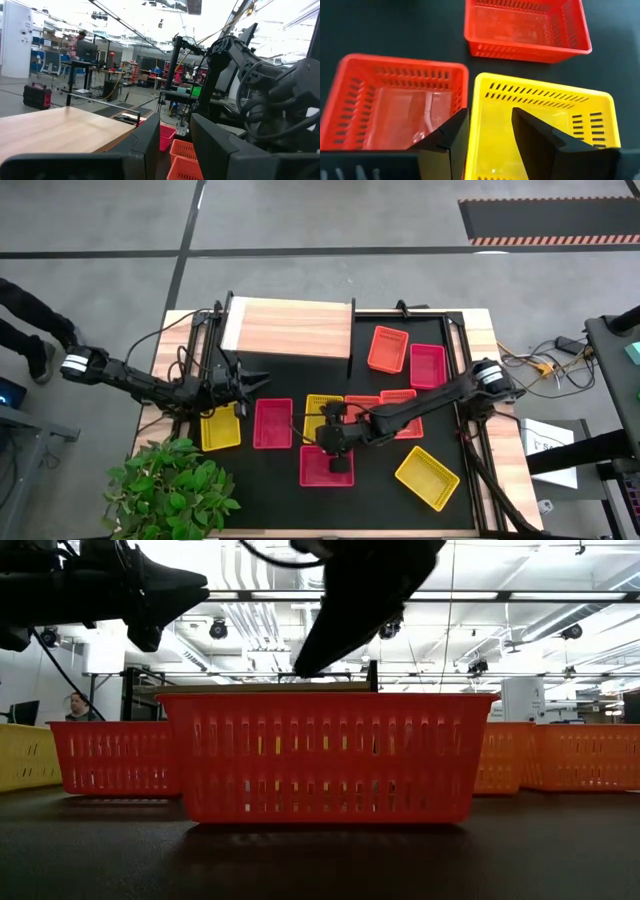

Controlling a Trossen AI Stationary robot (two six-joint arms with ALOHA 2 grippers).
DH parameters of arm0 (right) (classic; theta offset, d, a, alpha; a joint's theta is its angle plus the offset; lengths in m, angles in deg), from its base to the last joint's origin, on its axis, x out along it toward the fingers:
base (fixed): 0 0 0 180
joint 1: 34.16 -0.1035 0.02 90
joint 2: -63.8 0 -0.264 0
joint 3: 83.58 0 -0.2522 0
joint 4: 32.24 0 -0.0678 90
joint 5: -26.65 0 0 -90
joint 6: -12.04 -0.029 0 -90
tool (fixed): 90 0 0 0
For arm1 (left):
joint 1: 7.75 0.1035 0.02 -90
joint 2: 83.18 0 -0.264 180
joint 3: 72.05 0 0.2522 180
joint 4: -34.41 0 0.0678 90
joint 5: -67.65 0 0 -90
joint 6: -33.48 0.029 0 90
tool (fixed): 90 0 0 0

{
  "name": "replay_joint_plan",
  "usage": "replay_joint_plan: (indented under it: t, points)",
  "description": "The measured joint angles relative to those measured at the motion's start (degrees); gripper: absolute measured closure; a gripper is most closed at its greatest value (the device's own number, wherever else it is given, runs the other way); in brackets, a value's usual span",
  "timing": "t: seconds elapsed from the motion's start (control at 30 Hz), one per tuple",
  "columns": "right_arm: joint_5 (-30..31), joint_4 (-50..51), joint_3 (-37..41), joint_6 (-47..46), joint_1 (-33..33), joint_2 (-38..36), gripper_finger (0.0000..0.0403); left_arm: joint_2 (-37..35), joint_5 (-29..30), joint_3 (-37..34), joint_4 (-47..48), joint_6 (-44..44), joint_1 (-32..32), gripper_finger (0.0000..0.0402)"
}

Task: Stack baskets on shelf by color
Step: Put the middle yellow bin on the shelf

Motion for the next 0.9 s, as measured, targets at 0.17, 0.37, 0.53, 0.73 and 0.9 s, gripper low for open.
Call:
replay_joint_plan:
  t: [0.17,0.37,0.53,0.73,0.9]
  points:
    - [0.0,-0.04,-2.08,0.04,0.56,2.72,0.0264,0.08,0.0,-0.07,0.01,0.02,0.0,0.0308]
    - [0.02,-1.55,-3.01,0.02,0.85,4.04,0.0266,0.04,0.0,-0.07,-0.07,0.02,0.0,0.0308]
    - [-0.01,-1.59,-2.99,-0.57,1.1,4.36,0.0272,0.29,0.0,-0.13,-0.26,0.01,0.0,0.0308]
    - [-0.01,-1.7,-2.81,-0.58,1.08,4.36,0.0274,0.37,0.0,-0.15,0.1,0.0,0.0,0.0308]
    - [-0.01,-1.75,-2.04,-1.64,1.08,4.36,0.0269,0.37,-0.02,-0.15,0.01,0.0,0.0,0.0308]
